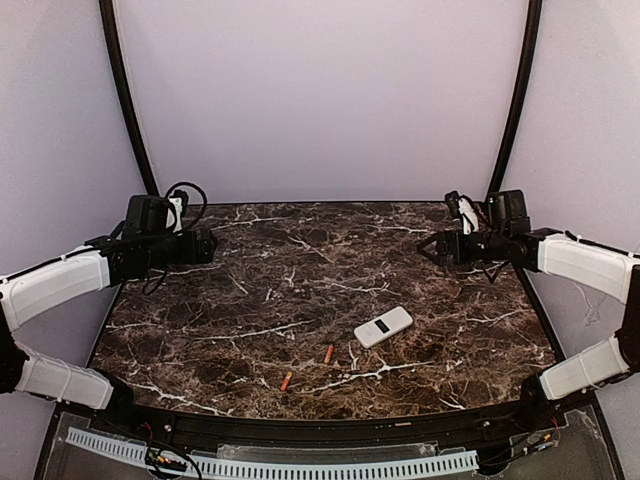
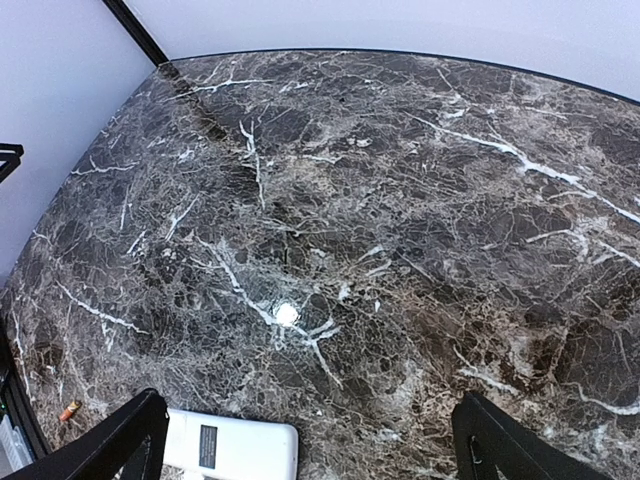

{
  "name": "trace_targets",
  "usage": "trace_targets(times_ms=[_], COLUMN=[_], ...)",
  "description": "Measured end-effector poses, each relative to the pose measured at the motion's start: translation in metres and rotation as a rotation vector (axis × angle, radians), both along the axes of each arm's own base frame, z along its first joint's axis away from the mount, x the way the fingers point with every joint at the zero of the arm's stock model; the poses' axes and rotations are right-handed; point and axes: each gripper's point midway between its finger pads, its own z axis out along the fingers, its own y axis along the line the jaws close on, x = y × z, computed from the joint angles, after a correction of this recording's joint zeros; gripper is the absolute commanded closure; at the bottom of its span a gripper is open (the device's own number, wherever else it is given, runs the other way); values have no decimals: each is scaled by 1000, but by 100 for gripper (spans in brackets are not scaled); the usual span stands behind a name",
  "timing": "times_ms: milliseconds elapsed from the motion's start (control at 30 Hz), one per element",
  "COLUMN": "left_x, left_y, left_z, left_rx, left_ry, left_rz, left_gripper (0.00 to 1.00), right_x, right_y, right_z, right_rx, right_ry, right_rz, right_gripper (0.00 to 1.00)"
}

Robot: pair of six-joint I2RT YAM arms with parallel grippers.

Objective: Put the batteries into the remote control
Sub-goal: Pick up the remote control from the center of the board.

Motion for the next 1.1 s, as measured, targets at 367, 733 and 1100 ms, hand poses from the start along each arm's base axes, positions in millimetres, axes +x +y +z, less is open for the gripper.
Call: trace_targets(times_ms=[367,733,1100], left_x=[-3,-18,-64], left_y=[-6,-92,-261], left_z=[-2,-19,-55], left_rx=[3,47,221], left_ry=[11,67,97], left_rz=[-42,-364,-851], left_gripper=[0,0,0], right_x=[-6,-25,-36], right_y=[5,6,2], right_z=[0,-13,-8], right_rx=[9,34,90], right_ry=[23,87,108], right_rz=[29,51,32], right_gripper=[2,1,1])
